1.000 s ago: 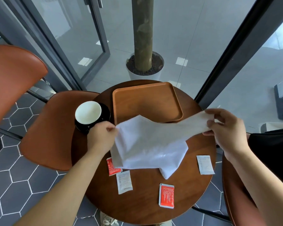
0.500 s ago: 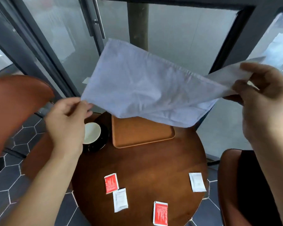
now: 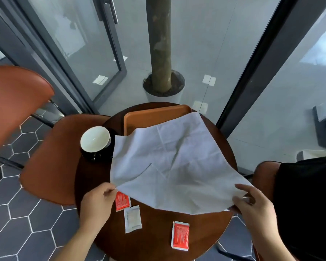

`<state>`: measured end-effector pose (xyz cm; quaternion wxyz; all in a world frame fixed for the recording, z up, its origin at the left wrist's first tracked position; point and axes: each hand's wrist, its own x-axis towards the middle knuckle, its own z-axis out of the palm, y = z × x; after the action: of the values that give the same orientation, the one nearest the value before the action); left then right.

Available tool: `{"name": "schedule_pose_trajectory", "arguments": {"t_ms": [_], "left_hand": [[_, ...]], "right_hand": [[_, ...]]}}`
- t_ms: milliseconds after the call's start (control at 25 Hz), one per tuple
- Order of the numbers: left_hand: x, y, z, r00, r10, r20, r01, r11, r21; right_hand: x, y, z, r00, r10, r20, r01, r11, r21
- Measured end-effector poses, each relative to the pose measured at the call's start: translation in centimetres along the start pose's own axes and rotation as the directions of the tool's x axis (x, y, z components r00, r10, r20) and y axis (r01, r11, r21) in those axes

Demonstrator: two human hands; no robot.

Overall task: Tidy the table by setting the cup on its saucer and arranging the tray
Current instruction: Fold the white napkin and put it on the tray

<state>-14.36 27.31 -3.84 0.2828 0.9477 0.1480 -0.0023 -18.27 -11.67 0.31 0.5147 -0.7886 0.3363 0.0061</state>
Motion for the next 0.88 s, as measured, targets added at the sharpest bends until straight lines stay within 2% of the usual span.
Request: {"name": "schedule_pose_trajectory", "arguments": {"t_ms": [200,240,360,400,480,560,640,720,800,880], "left_hand": [[0.1,-0.4,0.0,0.995,-0.002,0.098,-0.03,0.946,0.323],[0.1,0.1,0.2,0.991,0.032,0.127,-0.069,0.952,0.299],[-0.5,3.6,2.0,0.952,0.15,0.265,-0.176,0.981,0.078],[-0.4,4.8,2.9,0.936,0.149,0.32,-0.187,0.978,0.091],[0.0,6.3,4.6,0.921,0.172,0.349,-0.282,0.913,0.295],[0.7,6.8,5.1,0.927,0.156,0.342,-0.305,0.844,0.44],[1.1,6.7,5.1,0.929,0.141,0.343,-0.285,0.864,0.416],[0.9,6.2,4.8,0.931,0.149,0.333,-0.276,0.885,0.375],[0.4,5.4,4.8,0.939,0.194,0.283,-0.289,0.89,0.351],[-0.2,4.4,5.0,0.932,0.263,0.248,-0.336,0.885,0.324]], "right_hand": [[-0.4,1.3,-0.5,0.996,0.054,0.074,-0.041,0.987,-0.158],[-0.5,1.6,-0.6,0.993,0.06,0.099,-0.039,0.979,-0.198],[-0.1,2.0,-0.9,0.987,0.073,0.141,-0.03,0.959,-0.282],[0.1,2.2,-1.0,0.983,0.089,0.159,-0.034,0.946,-0.324],[0.4,2.2,-1.5,0.971,0.128,0.202,-0.043,0.924,-0.38],[1.0,1.8,-2.1,0.954,0.185,0.234,-0.094,0.931,-0.354],[1.8,1.6,-2.3,0.937,0.226,0.266,-0.119,0.924,-0.364],[2.8,1.2,-1.5,0.96,0.115,0.256,0.009,0.899,-0.437],[3.8,0.9,0.4,0.964,-0.155,0.216,0.246,0.827,-0.505],[4.9,0.4,3.0,0.875,-0.394,0.282,0.484,0.704,-0.52]]}}
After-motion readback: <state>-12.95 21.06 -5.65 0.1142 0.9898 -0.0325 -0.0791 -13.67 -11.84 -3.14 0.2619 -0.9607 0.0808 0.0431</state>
